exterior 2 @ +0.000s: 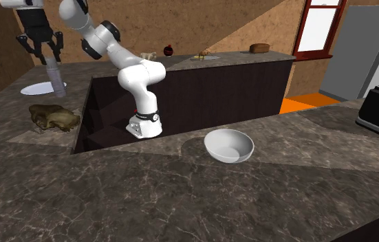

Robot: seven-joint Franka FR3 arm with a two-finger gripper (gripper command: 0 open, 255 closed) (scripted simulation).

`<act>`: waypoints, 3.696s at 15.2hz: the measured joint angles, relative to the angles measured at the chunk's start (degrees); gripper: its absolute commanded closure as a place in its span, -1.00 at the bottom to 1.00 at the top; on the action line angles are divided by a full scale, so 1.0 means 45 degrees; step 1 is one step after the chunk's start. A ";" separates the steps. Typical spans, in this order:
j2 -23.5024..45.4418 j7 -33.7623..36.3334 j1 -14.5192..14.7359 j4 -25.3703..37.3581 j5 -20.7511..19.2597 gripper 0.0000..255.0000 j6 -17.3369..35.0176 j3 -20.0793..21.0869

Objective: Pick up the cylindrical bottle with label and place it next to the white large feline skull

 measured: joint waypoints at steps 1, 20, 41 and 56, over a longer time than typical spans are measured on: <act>0.0080 -0.0369 0.0084 0.0426 -0.0269 1.00 -0.0123 -0.0171; 0.2128 -0.7844 0.3912 1.0041 -0.5229 1.00 -0.0538 -0.4529; 0.0923 -0.9122 0.4558 1.0642 -0.6657 1.00 0.1063 -0.6255; -0.0661 -0.8385 0.3323 0.8038 -0.7196 1.00 0.2401 -0.6800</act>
